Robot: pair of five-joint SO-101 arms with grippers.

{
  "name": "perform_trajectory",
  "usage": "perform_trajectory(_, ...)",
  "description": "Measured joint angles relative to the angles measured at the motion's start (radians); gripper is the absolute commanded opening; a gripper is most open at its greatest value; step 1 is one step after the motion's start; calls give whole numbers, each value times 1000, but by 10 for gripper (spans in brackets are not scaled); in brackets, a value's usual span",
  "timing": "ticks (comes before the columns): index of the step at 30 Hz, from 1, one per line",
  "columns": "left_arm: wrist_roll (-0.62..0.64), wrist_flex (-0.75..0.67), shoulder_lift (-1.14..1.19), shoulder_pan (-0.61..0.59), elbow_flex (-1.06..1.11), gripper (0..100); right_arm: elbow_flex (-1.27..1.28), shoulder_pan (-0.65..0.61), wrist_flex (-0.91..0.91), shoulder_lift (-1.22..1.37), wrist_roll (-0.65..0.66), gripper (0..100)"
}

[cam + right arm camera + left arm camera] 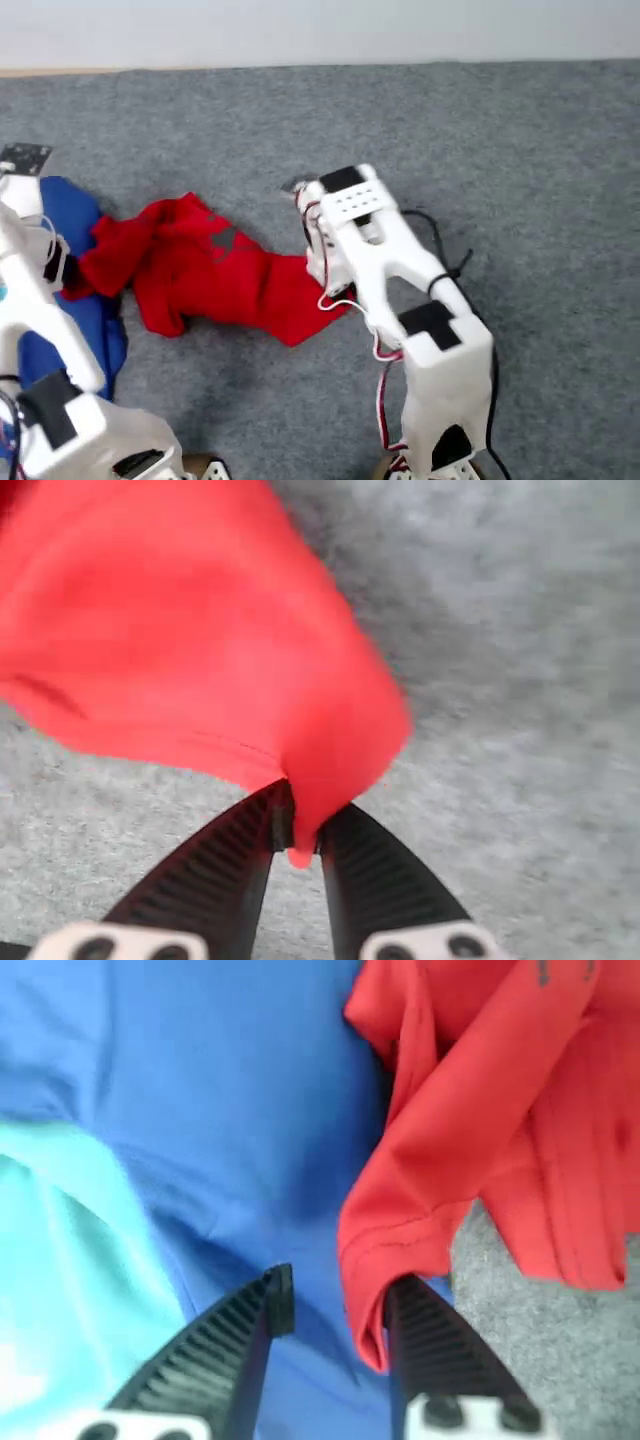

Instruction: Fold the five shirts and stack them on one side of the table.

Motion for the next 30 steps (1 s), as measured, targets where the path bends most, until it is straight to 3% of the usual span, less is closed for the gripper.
perform_trajectory(10,-5,0,-204,222,0,159,0,213,37,-158,48,9)
perform_trajectory(20,26,28,-209,247,6,205,0,437,64,-321,121,9)
perform_trajectory(24,26,54,-215,282,37,203,0,463,66,-385,126,9)
perform_trajectory(30,26,103,-215,489,127,203,0,463,71,-402,126,9)
